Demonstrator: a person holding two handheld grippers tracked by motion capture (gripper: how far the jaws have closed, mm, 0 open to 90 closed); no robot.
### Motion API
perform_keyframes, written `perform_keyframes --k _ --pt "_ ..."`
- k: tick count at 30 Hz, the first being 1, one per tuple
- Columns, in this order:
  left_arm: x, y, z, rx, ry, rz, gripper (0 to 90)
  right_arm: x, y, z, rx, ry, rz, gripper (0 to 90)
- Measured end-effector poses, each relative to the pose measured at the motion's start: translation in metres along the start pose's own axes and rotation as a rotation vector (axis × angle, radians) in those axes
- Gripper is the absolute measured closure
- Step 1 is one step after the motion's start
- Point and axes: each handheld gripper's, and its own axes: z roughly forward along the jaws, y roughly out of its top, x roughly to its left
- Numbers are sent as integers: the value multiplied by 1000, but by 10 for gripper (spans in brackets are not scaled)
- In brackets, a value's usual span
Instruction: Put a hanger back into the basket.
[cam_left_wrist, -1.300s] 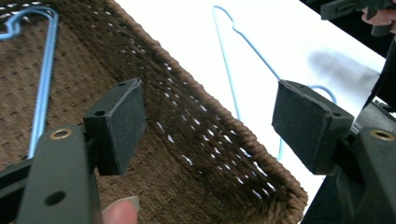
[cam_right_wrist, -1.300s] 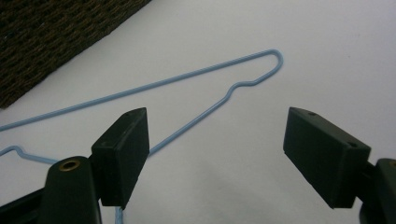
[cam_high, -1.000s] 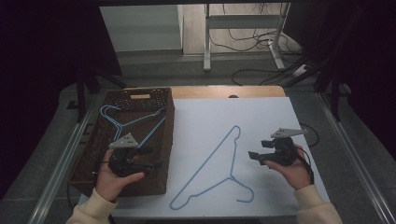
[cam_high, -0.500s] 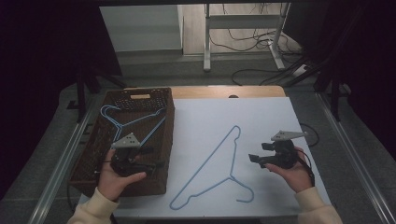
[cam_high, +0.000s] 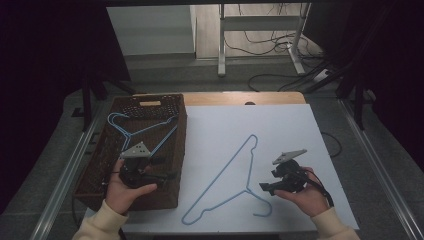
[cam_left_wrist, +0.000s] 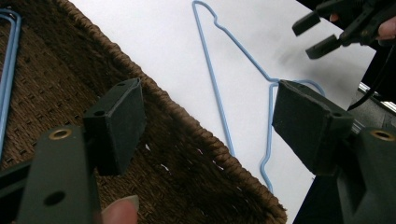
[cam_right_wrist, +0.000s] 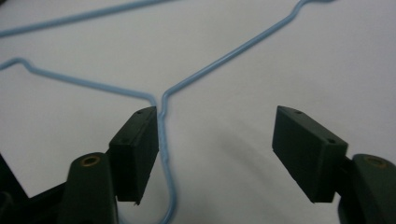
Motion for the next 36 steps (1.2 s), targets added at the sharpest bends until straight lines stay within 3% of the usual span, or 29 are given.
perform_keyframes --k 4,13,20,23,30,33,36 --pt "0 -1 -1 -1 3 -1 260 7 -1 7 52 5 -17 389" --pt "1 -2 0 2 8 -5 260 23 1 25 173 23 -104 502" --pt "3 -4 -1 1 6 -15 260 32 6 35 220 21 -149 575" --pt "3 -5 -1 2 3 -15 259 36 8 42 261 7 -183 647" --pt "3 -5 -1 1 3 -15 258 43 10 43 296 -4 -241 799" --pt "2 -5 0 4 2 -13 259 44 12 44 309 6 -240 850" --pt "2 -5 1 5 3 -13 258 41 12 44 309 16 -207 858"
